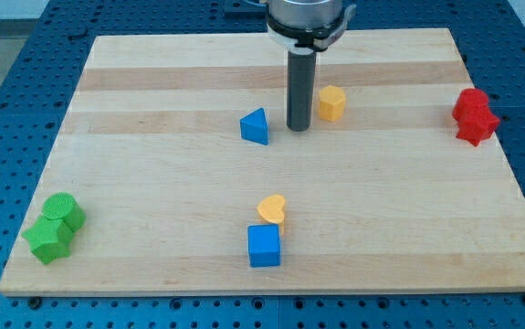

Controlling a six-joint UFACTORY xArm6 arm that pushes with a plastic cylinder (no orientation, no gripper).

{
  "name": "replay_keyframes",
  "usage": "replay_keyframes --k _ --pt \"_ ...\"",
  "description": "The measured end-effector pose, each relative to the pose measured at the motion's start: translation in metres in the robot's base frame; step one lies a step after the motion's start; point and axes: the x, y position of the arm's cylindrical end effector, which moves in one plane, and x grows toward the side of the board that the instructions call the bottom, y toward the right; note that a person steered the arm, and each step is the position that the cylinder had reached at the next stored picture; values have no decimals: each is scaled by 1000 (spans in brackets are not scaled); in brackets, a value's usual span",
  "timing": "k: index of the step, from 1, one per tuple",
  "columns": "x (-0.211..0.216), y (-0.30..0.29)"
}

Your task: Push the yellow hexagon to the top right

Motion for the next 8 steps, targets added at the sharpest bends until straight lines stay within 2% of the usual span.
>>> replay_keyframes --k 3,5,6,7,8 --pt "-69 111" --pt "-86 124" --pt "-104 149" --pt "-105 152" --pt "-88 151"
